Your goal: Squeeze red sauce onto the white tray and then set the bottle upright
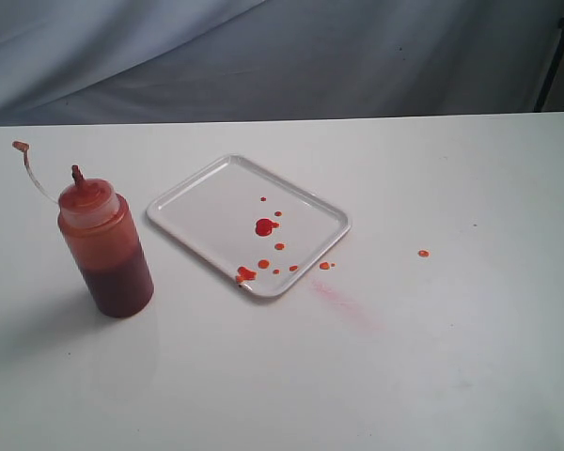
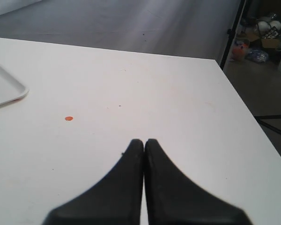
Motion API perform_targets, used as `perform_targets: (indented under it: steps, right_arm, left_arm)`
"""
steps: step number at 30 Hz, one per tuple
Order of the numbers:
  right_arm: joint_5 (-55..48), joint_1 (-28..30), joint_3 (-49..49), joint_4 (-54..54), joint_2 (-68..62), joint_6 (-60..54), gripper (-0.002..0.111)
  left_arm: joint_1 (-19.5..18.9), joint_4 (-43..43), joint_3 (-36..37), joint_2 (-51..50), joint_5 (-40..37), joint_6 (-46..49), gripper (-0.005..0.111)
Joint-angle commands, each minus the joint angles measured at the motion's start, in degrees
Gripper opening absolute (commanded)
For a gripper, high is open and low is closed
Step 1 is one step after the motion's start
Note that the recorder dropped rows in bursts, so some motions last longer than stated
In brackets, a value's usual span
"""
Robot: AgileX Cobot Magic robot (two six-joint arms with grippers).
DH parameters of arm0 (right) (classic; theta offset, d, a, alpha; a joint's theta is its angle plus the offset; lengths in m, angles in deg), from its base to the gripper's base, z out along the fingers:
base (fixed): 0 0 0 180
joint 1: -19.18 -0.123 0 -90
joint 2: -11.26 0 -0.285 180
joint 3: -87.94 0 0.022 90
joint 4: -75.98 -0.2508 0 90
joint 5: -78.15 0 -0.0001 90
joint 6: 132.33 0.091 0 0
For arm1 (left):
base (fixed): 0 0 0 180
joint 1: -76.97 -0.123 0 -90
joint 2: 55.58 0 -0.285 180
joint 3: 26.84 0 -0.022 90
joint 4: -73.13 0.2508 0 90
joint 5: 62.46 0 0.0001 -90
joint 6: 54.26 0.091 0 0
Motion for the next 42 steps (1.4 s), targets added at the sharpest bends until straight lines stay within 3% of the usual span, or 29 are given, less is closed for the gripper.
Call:
perform_targets:
  steps: [1, 42]
  right_arm:
    - [0.04, -0.22, 0.16, -0.11, 0.35, -0.27, 0.000]
    - [-0.07, -0.22, 0.16, -3.08, 0.35, 2.73, 0.000]
  left_arm:
    - [0.19, -0.48, 0.24, 0.24, 0.79, -0.11, 0.000]
    - [0.19, -0.48, 0.24, 0.24, 0.79, -0.11, 0.000]
